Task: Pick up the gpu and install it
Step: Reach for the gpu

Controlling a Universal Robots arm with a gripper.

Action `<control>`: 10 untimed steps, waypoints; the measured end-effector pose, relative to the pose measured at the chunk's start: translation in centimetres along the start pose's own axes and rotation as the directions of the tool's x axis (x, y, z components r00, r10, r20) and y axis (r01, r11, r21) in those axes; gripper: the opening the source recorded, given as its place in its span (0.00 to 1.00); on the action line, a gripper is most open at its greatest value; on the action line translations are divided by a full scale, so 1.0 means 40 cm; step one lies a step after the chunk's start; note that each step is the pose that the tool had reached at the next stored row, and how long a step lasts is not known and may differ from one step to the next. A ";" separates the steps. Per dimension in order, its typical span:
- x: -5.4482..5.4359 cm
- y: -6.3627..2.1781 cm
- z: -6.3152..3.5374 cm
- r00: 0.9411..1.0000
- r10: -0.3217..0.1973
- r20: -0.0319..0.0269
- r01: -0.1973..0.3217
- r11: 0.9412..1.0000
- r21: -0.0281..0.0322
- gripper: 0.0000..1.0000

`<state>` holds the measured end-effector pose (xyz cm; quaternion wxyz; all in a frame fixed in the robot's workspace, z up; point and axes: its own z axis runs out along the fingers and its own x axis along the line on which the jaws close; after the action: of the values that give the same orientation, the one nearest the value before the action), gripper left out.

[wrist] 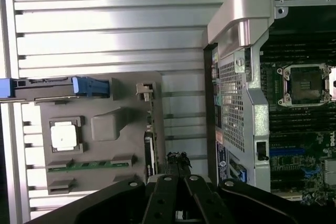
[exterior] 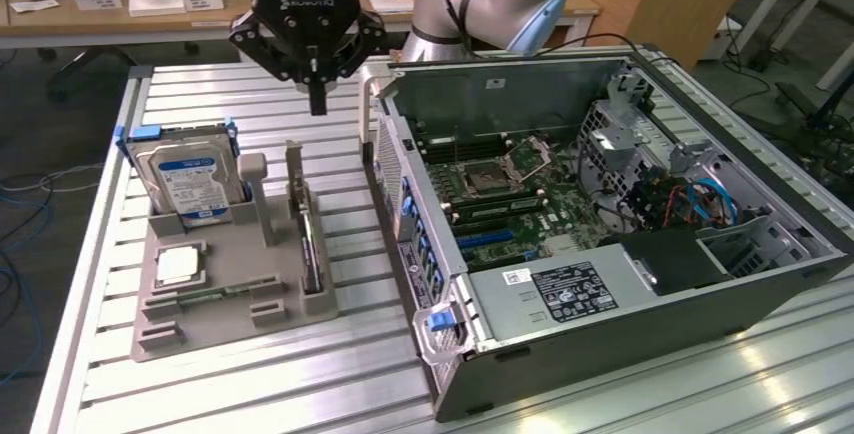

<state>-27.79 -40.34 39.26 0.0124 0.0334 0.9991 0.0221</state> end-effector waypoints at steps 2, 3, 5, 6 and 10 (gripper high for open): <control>0.008 -0.002 0.000 1.000 -0.001 0.000 0.001 1.000 0.000 0.11; 0.013 -0.004 0.000 1.000 -0.002 0.000 0.002 1.000 0.000 0.11; 0.022 -0.006 -0.001 1.000 -0.003 0.000 0.003 1.000 0.000 0.11; 0.026 -0.007 -0.001 1.000 -0.004 0.000 0.004 1.000 0.000 0.11; 0.043 -0.012 -0.001 1.000 -0.006 0.000 0.006 1.000 0.000 0.11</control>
<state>-29.53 -40.70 39.24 0.0123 0.0302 0.9992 0.0222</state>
